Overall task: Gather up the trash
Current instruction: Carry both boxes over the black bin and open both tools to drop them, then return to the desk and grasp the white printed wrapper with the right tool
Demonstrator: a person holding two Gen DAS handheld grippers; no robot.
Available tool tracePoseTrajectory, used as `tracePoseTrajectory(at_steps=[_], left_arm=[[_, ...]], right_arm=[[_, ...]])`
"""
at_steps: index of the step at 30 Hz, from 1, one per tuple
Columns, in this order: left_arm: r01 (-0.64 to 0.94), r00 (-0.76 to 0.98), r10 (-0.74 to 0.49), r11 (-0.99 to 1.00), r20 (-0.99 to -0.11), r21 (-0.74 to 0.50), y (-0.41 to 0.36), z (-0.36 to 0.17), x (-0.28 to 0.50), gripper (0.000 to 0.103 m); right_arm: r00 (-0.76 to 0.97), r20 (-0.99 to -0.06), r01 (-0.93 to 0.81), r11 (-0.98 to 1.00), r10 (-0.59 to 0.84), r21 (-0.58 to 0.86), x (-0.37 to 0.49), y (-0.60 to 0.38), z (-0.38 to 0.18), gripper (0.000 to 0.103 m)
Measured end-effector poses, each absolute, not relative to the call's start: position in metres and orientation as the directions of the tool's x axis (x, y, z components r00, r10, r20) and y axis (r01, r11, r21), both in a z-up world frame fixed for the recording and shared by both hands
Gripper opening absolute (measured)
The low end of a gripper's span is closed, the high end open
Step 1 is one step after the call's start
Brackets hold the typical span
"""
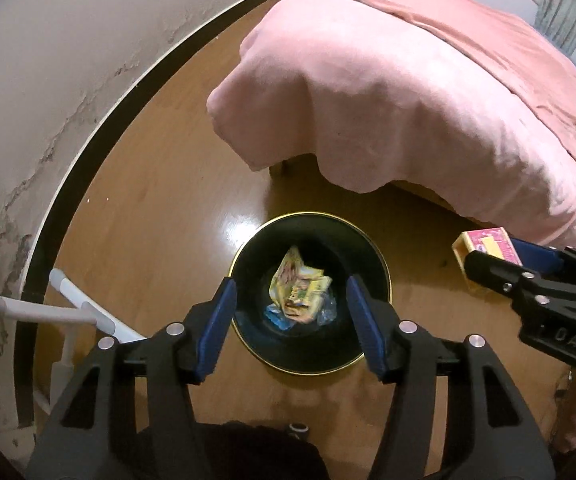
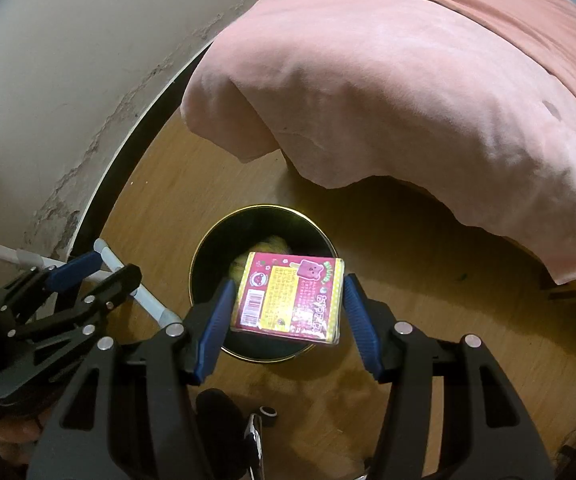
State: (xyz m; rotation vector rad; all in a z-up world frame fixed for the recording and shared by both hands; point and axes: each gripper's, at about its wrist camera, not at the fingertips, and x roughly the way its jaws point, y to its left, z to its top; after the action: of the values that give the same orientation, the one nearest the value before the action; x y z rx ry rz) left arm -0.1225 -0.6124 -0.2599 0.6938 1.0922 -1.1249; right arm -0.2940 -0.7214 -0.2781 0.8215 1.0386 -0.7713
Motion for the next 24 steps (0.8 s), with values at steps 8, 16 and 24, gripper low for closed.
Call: tracePoseTrajectory(at_steps=[8,16,24], left_arm=[[0.948,0.047,-0.385,0.307,-0.922,-0.080,-0.591,-0.235,-0.122,0.056],[0.948,0.050,-0.439,0.304,-0.897,-0.096,-0.558,-0.194,-0.123,0.060],[0.949,0.016,-0.512,0.278,-0.859,-0.148,-0.525,-0.136,-0.132,0.072]], right_arm=[[0.350,-0.929,0.838,0.484,-0.124,0.251,-0.287,-0.719,-0.280,0.055],[0.385,-0.914,0.824,0.494,-0.128,0.278,-0.268,-0.720,-0.276,0.073],[0.393,-0.903,0.815,0.522,-0.176,0.253,-0.260,-0.710,-0.254,0.078]])
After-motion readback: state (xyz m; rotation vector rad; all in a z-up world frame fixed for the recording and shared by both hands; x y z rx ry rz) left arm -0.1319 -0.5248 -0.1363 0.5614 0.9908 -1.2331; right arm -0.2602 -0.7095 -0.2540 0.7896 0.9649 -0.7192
